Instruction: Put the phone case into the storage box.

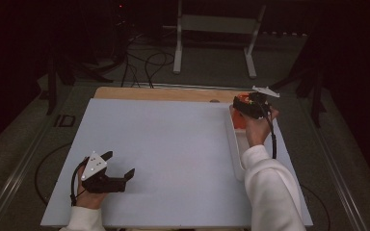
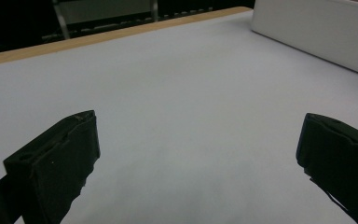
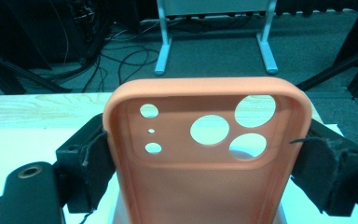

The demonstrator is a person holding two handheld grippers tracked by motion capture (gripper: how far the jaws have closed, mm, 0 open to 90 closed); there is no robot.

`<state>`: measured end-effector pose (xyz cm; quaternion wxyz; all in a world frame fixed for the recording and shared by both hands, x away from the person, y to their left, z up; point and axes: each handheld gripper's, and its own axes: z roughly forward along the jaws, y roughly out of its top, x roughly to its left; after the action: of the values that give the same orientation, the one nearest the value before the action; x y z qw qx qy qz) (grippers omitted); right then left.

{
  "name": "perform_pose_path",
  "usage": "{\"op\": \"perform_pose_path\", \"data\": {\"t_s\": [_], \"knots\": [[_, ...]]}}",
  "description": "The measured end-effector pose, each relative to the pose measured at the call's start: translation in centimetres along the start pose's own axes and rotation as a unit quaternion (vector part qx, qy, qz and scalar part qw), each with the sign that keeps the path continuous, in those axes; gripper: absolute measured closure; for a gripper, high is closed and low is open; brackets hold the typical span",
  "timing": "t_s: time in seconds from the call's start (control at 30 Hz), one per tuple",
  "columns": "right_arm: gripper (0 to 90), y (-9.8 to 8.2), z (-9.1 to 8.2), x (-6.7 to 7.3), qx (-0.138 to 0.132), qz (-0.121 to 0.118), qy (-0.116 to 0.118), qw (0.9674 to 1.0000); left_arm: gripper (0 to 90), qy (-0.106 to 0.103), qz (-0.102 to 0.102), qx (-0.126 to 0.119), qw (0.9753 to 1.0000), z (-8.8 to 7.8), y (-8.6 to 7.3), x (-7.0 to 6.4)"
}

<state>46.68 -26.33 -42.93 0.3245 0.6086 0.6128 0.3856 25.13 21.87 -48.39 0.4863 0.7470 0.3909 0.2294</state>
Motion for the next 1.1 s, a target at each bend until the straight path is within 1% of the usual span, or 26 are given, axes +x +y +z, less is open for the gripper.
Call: {"op": "perform_pose_path", "data": {"t_s": [0.17, 0.43, 0.7, 0.9, 1.1], "knots": [[15.5, -0.1, 0.2, -0.2, 0.004, 0.003, 0.000, 1.0000, 0.0, 0.000, 0.001, 0.001, 1.0000, 0.1, 0.0, 0.0], [15.5, -0.4, 0.5, -0.3, 0.011, -0.002, 0.008, 0.9999, 0.0, 0.000, 0.000, 0.000, 1.0000, 0.0, 0.0, 0.0], [15.3, -0.6, 0.9, -0.4, 0.014, -0.002, 0.005, 0.9999, 0.0, 0.000, -0.001, -0.001, 1.0000, 0.0, 0.0, 0.0], [15.3, -0.8, 1.2, -0.5, 0.022, -0.003, -0.001, 0.9998, 0.0, -0.001, 0.001, 0.000, 1.0000, 0.0, 0.0, 0.0], [15.2, -0.8, 1.4, -0.4, 0.020, -0.006, -0.003, 0.9998, 0.0, -0.001, 0.000, 0.000, 1.0000, 0.0, 0.0, 0.0]]}}
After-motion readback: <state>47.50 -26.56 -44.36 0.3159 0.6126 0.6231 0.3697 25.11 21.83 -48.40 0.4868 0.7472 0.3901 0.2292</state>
